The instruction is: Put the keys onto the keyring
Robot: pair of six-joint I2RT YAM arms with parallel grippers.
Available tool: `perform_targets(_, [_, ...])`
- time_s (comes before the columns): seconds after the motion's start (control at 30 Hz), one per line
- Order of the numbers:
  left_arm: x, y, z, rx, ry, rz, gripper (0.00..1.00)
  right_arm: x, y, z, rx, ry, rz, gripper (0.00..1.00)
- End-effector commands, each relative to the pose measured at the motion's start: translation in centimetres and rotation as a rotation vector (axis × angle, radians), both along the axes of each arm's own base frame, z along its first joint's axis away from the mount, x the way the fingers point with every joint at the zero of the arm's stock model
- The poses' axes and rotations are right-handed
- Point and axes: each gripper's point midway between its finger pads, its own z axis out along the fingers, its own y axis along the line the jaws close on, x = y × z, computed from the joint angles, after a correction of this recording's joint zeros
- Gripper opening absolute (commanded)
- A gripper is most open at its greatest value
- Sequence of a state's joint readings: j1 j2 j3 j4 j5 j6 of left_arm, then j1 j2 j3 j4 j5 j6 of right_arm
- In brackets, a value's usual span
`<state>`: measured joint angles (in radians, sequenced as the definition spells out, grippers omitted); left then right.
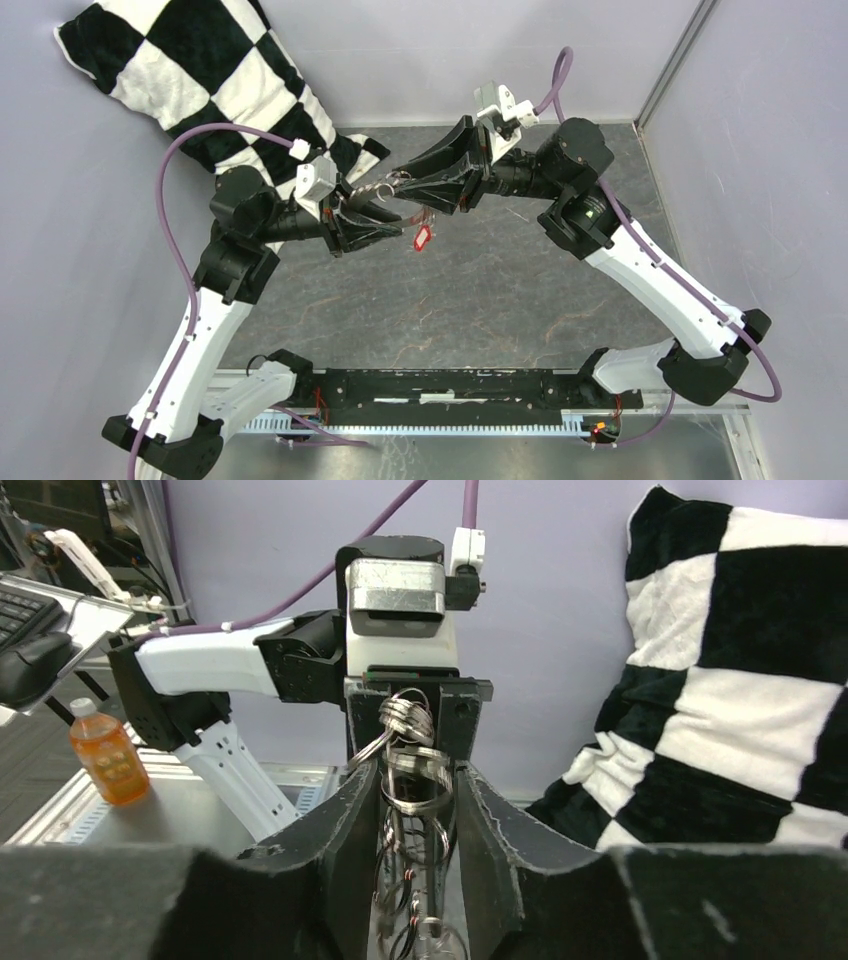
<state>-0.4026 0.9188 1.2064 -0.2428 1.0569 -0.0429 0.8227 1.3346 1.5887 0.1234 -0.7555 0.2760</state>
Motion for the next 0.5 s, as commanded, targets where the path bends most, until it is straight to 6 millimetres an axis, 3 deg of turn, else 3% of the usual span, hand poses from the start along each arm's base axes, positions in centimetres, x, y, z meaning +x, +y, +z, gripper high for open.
perform_targets(0.0, [-2.1,0.0,2.3,-0.064,-0.007,-0.081,0.02,0.5,-1.6,0.2,0.008,-0.017,-0.067,0.46])
perform_targets(0.13, [-2.8,0.0,3.1,-0.083,0.038,-0.109,0.02,0.6,-2.9,-1.0,-0.043,-0.018,-0.069,0.66])
perform_targets(0.2, [-2.8,-0.1,3.3,-0.091,0.060,-0.106,0.02,0.5,-3.0,-2.2,-0.102,-0.018,-0.066,0.81])
perform_targets(0.37, [-2.9,-0.1,4.3,-0.129,0.088,-0.100,0.02,0.5,-3.7,-3.6,-0.133,-0.017,-0.098,0.81])
perform_targets(0.47, [-3.1,-0.1,4.5,-0.134,0.107,-0.110,0.02,0.7,-4.6,-3.2,-0.131,-0.015,-0.121,0.69])
